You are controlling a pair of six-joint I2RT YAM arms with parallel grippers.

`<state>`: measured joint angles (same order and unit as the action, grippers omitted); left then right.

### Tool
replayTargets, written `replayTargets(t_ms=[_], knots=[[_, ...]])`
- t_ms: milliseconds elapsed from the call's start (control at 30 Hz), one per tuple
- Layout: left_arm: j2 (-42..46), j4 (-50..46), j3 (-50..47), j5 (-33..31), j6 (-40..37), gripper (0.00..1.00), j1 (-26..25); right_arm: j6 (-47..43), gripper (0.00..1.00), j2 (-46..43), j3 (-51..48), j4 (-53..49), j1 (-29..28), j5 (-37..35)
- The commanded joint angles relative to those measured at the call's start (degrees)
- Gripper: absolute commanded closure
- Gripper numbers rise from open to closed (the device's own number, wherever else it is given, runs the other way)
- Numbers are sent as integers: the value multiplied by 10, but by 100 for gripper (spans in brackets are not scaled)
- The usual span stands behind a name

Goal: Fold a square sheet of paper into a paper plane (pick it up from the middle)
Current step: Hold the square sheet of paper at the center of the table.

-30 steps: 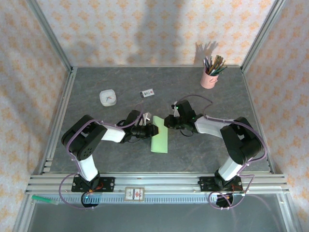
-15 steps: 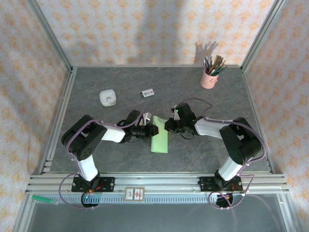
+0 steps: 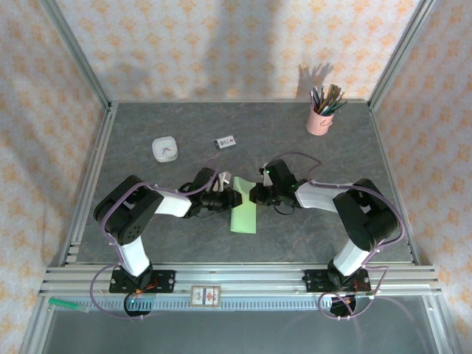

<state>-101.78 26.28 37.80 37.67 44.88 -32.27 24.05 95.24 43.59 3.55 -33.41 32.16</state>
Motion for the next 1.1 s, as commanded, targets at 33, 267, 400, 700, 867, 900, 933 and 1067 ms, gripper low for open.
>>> replayTargets(t_ms=[33,267,400,700,867,900,933,1067], knots=[[-44,-82,-14,-90,-29,73,3,6,90,18,-16,13,-3,-12],[-40,-87,-13,-92,-31,73,3,6,91,35,-31,-3,-4,-52],[-39,-91,-11,-94,-33,73,3,8,92,34,-40,-9,-6,-74],[-30,-111,1,-100,-39,72,3,16,92,39,-52,-24,-10,-108],[-21,-127,11,-105,-43,69,3,21,93,42,-54,-35,-12,-117],[-20,-131,14,-107,-44,68,3,23,93,43,-55,-36,-12,-118],[-18,-136,16,-109,-47,67,3,26,93,43,-57,-35,-12,-119],[-10,-161,32,-119,-57,61,3,29,94,46,-61,-34,-13,-119]])
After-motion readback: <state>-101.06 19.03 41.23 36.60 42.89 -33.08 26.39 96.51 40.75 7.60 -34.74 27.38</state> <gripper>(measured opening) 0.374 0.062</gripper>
